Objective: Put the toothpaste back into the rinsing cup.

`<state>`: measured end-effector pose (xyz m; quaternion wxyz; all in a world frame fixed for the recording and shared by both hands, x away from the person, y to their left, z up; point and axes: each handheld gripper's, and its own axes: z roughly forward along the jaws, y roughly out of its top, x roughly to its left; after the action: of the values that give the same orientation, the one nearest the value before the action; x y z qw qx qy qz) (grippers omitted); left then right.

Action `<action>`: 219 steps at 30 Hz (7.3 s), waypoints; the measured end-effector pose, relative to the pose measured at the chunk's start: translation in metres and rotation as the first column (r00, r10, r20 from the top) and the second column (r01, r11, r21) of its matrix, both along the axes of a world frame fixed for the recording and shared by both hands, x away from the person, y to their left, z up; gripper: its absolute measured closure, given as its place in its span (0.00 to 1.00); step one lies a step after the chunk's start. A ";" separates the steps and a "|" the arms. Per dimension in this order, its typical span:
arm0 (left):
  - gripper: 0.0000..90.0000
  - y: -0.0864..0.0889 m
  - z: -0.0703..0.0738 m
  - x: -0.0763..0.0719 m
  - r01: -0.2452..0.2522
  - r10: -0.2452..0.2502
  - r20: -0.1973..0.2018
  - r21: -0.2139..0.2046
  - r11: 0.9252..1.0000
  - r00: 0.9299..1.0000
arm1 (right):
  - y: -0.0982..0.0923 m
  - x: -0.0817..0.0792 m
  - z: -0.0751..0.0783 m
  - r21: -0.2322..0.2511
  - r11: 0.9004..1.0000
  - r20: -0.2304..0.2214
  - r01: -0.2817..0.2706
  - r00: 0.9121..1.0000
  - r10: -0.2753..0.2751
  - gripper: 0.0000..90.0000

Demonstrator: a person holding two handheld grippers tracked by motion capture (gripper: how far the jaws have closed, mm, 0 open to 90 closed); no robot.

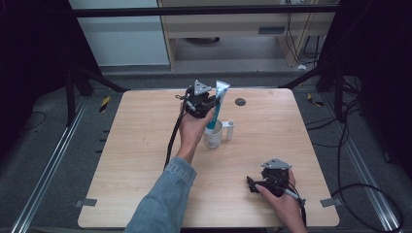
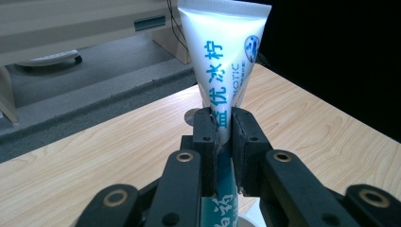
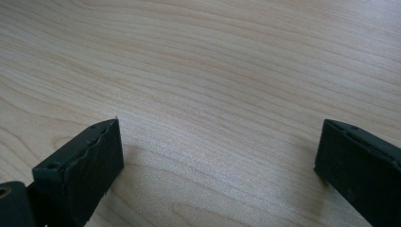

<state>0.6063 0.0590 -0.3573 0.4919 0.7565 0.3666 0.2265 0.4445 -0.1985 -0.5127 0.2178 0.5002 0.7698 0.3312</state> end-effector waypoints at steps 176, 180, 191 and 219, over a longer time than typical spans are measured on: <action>0.08 0.019 -0.030 -0.055 0.101 -0.094 -0.133 0.051 0.994 0.987 | 0.001 0.000 0.000 -0.001 1.000 0.000 0.006 1.000 -0.006 0.02; 0.05 0.022 -0.029 -0.059 0.136 -0.125 -0.138 0.071 0.988 0.983 | 0.001 0.000 0.000 -0.001 1.000 0.000 0.007 1.000 -0.007 0.02; 0.05 0.036 -0.043 -0.082 0.163 -0.143 -0.153 0.126 0.978 0.978 | 0.001 0.000 0.000 -0.005 1.000 0.001 0.008 1.000 -0.008 0.02; 0.06 0.135 -0.093 -0.106 0.017 0.034 -0.185 0.266 0.964 0.982 | 0.001 0.000 0.000 -0.003 1.000 0.001 0.007 1.000 -0.007 0.02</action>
<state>0.5002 0.1936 -0.4504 0.3479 0.8323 0.3807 0.2034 0.4443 -0.1978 -0.5129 0.2202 0.5024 0.7684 0.3297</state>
